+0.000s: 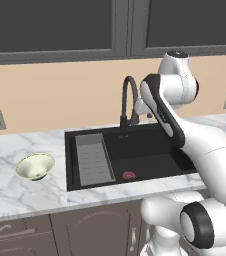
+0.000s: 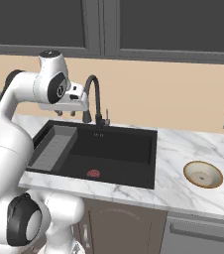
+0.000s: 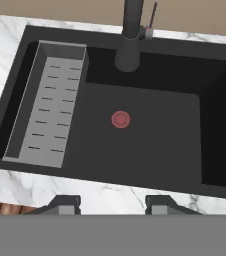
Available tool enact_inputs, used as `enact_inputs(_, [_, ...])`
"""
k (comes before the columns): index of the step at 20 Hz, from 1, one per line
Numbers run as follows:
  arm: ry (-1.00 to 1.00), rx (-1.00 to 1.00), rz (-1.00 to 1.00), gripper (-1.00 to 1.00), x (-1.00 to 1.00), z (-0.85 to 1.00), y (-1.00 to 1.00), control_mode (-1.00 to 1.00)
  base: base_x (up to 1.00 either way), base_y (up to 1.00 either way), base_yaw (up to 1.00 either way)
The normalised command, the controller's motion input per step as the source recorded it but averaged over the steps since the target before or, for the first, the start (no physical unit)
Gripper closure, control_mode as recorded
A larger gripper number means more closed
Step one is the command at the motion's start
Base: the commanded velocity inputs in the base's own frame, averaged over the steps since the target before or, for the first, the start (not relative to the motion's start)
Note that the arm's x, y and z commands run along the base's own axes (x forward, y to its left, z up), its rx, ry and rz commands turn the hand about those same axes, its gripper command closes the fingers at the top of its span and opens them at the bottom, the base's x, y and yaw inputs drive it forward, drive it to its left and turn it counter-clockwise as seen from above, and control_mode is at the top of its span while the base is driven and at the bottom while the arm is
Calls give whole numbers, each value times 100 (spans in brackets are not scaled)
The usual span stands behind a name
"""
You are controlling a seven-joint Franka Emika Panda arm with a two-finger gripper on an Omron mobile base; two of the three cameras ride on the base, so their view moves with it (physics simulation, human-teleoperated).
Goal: Rinse each bowl for a few seconds and place them down in the sink or on the counter.
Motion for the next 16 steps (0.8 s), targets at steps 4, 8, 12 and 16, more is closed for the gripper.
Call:
enact_inputs(4, [-4, 0, 0, -100, -7, 0, 0, -100, 0, 0, 0])
enact_inputs(8, [-7, -4, 0, -100, -15, 1, 3, -100, 0, 0, 0])
enact_inputs(12, [-8, -5, 0, -100, -24, 1, 1, -100, 0, 0, 0])
enact_inputs(16, [-13, -3, -1, -100, -28, 5, 0, -100, 0, 0, 0])
